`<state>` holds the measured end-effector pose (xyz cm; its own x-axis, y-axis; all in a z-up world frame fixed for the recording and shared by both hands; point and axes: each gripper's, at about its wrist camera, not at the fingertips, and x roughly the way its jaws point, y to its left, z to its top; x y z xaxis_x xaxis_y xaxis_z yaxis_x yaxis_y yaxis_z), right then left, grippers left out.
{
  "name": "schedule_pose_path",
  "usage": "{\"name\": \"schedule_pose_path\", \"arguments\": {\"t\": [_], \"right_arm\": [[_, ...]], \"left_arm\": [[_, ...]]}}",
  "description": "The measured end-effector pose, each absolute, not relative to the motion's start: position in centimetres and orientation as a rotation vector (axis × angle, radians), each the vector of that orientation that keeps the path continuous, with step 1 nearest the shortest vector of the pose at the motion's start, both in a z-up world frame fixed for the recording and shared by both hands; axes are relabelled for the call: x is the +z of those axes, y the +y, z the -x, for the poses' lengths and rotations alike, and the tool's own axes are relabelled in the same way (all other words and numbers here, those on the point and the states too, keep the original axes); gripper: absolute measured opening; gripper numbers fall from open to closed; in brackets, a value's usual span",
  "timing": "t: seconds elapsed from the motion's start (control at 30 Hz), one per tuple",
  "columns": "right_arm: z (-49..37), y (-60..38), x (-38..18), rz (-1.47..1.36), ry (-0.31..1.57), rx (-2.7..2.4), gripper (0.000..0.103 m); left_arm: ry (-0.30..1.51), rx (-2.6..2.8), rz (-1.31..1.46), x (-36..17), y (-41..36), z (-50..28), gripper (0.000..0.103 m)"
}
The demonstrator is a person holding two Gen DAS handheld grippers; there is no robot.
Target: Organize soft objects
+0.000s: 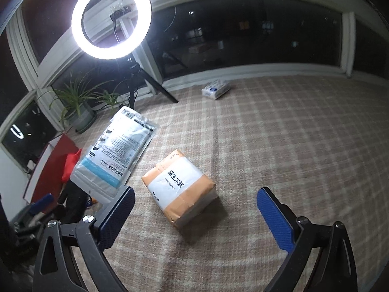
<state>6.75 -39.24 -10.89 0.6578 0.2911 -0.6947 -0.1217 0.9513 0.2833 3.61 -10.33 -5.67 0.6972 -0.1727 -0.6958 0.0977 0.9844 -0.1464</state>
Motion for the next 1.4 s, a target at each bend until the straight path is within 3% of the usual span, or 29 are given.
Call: {"name": "schedule_pose_path", "arguments": {"t": [0.07,0.33,0.47,0.67,1.07,1.23,1.4], "right_arm": [[-7.9,-39.7,-11.7,-0.236,0.854,0.268,0.09],[-11.8,-39.6,-13.9,-0.259,0.957,0.381,0.085],[-13.6,-38.6,-15.0,-0.237,1.023,0.425,0.062],[-15.9,-38.4,-16.9,-0.245,1.095,0.452,0.048],[-18.8,-38.7,-18.6,-0.295,1.185,0.5,0.048],[-19.3,-38.1,-19.4,-0.313,1.22,0.527,0.048],[-19.2,-37.7,-19.9,-0.323,1.241,0.546,0.047]], "left_arm": [[0.786,-0.165,0.103,-6.2,-11.4,-3.8,0.086],[0.847,-0.246,0.187,-8.7,-14.5,-5.1,0.086],[0.886,-0.277,0.229,-10.3,-15.8,-6.0,0.086],[0.927,-0.303,0.289,-12.1,-17.0,-7.4,0.084],[1.001,-0.367,0.383,-14.5,-18.7,-9.5,0.081],[1.017,-0.384,0.397,-15.1,-19.5,-10.2,0.068],[1.038,-0.397,0.399,-15.6,-19.9,-10.4,0.062]]}}
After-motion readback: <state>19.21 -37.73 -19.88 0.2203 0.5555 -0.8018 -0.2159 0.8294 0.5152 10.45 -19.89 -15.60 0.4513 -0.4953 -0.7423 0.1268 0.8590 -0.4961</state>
